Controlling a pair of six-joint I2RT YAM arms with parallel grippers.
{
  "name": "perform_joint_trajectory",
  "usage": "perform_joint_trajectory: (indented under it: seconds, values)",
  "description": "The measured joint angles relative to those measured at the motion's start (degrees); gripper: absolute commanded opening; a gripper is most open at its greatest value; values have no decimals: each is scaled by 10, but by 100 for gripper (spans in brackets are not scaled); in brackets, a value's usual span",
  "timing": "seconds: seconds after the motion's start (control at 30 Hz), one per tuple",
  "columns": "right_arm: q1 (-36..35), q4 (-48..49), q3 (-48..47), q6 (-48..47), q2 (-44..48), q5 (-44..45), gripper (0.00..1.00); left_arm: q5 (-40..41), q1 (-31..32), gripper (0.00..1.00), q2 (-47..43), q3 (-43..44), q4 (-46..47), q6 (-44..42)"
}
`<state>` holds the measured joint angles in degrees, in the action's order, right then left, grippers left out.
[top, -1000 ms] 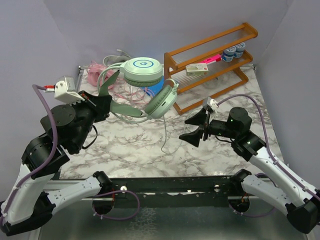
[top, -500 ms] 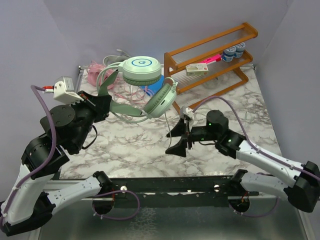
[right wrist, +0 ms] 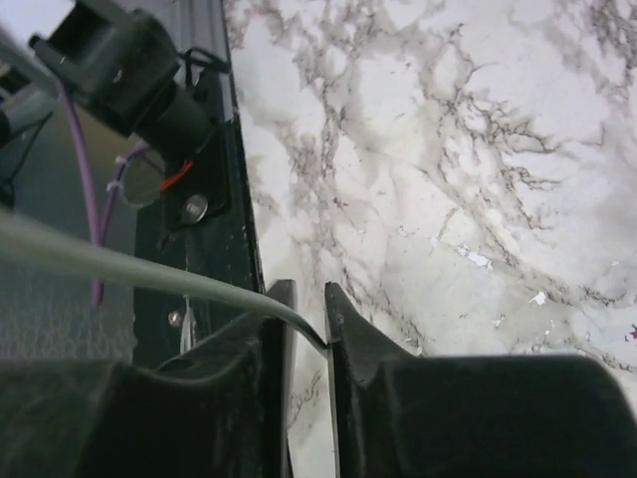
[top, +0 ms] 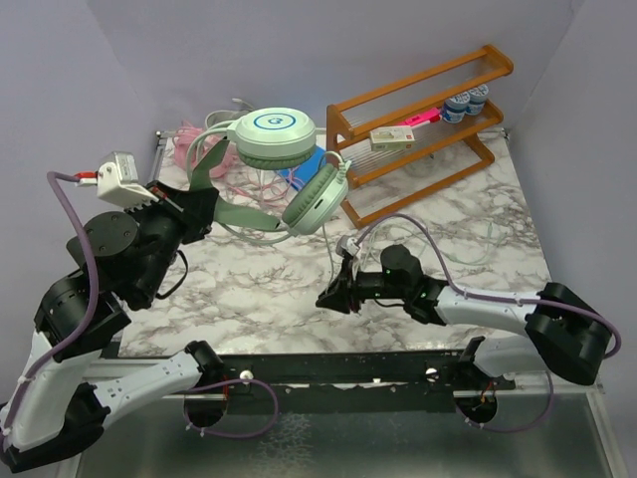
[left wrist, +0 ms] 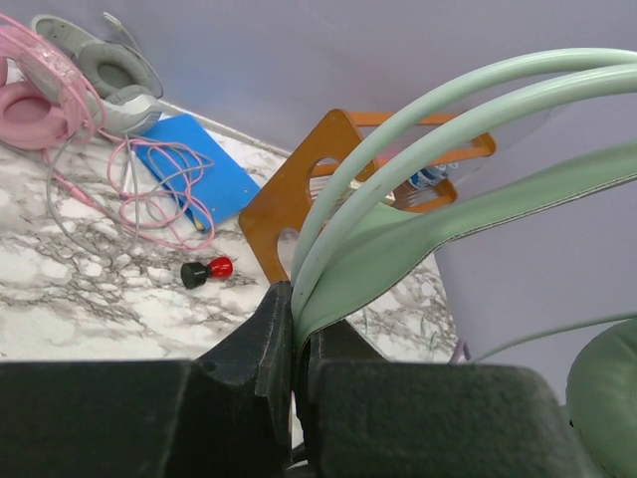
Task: Wrap the headphones
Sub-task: Wrap the headphones cable around the headphones.
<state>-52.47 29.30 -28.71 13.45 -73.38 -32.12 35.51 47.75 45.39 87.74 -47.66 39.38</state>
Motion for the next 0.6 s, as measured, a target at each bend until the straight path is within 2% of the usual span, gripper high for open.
perform_joint_trajectory:
  seconds: [0.07, 0.2, 0.33, 0.6]
  values:
    - [0, 31, 2, 7, -17, 16, 19, -3, 0, 0, -3, 3, 0, 0]
    - [4, 100, 0, 20, -27, 39, 10, -12, 0, 0, -7, 7, 0, 1]
    - [24, 118, -39, 20, -44, 47, 1, -23, 0, 0, -9, 7, 0, 1]
    - [150, 108, -142, 36, -79, 46, 1, -97, 0, 0, 5, 21, -4, -4]
